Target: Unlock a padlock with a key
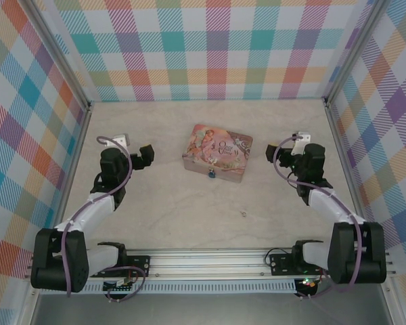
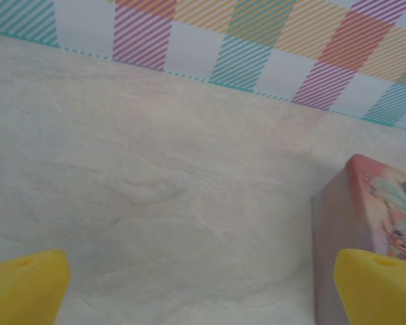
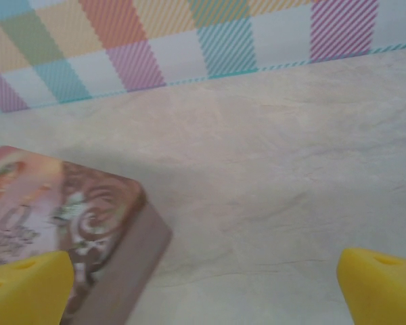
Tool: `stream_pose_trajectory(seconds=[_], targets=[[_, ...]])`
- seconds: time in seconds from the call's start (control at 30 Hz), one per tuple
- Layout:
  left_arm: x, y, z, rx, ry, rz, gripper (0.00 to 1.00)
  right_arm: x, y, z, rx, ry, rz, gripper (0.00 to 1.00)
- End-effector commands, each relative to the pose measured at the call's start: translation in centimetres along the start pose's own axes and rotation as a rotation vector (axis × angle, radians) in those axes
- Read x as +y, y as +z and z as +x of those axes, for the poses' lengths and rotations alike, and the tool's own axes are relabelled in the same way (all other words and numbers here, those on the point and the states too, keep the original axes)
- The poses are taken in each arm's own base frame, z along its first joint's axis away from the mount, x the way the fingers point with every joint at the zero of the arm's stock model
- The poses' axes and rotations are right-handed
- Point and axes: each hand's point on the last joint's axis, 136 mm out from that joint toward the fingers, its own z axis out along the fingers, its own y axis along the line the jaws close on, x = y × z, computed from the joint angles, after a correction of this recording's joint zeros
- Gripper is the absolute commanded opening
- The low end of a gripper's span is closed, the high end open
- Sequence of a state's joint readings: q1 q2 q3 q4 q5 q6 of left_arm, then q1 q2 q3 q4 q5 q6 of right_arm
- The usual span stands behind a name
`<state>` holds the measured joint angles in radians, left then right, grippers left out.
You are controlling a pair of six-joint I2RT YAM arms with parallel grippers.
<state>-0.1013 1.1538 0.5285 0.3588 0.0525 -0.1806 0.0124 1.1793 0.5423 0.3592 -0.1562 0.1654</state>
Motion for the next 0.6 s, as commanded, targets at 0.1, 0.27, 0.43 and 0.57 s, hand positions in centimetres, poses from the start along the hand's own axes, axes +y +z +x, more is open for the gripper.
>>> stream_pose_trajectory(seconds=[0.1,0.27,0.43,0.57], targets=[[-5.7,-1.3,1.8,0.106,-0.117,0.174,1.0,4.2,-2.2,1.7,0.163,0.212,-0.197,1.0],[-10.4,-2.3,3.5,0.14,-0.112,0.288,1.0,6.6,-4.0,4.2,0.301,0.253,-0.272,1.0],[-14.0,-2.5,4.6,0.152,-0.146,0.382,1.0,9.6,-6.2,9.2,0.525,0.264,-0.297,0.96],[-15.6,-2.0,5.1,0.166,-0.135,0.409,1.0,11.4,-8.1,14.0,0.726,0.231,-0.259,0.87]])
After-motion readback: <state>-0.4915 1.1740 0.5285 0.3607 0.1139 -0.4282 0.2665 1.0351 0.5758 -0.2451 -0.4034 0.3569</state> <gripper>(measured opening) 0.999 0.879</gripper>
